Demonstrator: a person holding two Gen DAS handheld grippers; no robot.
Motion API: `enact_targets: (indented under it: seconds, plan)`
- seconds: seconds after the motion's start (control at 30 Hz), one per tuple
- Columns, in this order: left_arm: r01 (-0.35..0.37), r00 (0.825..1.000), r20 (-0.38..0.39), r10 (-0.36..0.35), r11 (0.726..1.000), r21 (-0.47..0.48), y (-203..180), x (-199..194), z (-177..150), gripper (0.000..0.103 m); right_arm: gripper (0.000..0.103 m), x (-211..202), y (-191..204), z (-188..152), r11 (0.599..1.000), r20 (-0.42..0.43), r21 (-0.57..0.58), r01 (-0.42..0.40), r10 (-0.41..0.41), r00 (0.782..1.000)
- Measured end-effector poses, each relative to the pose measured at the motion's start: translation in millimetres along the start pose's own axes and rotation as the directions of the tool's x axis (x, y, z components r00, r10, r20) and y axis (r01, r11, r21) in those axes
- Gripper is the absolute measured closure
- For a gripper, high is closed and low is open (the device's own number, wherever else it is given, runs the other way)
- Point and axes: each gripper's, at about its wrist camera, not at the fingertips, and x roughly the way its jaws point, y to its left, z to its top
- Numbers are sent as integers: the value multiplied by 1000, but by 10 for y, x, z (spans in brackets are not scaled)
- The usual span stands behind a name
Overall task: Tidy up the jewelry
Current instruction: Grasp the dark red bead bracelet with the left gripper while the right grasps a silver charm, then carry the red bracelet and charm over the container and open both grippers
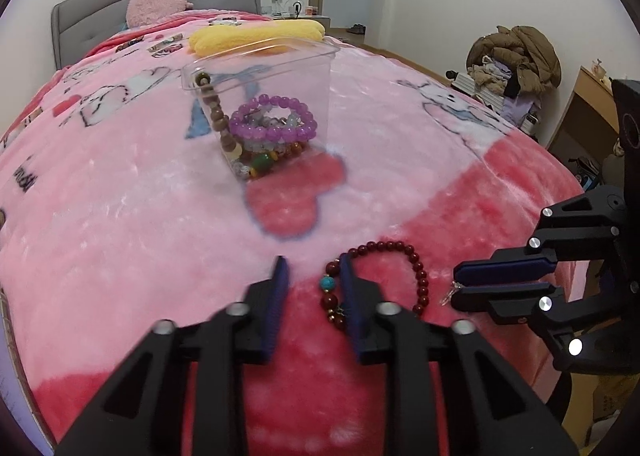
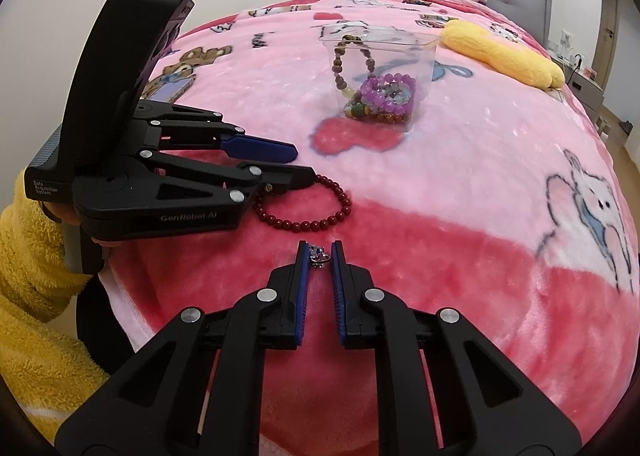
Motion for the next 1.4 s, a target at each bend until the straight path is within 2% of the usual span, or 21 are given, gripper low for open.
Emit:
enact_targets:
  seconds: [0.13,0.47,0.67,0.97,1.03,1.23,1.4]
  plan:
    - [9,1000,-3,-9,1000,17,-38,5,-12,94,93,1,-15,-6,1000,0,12,-6,6,1000]
    - [63,998,8,-63,998,-27,29,-86,51,96,95,-37,-29,21,1000,7,11,-1,1,1000]
    - [107,992,66,-103,993,-49,76,-290,148,96,96,-105,-12,99,1000,29,0,1,-1,1000]
    - [122,979,173,-111,991,-51,126,-637,341,96,95,-228,-15,266,1000,78,-20,14,-13,997]
    - [124,976,184,-113,991,-51,134,-671,352,96,94,-214,8,224,1000,68,-28,-8,10,998]
    - [133,974,190,-122,990,-49,138,-704,335,96,94,-90,86,79,998,12,-64,12,-11,1000]
    - [133,975,187,-122,990,-48,142,-693,322,96,94,-19,75,66,997,-1,-68,37,-37,999]
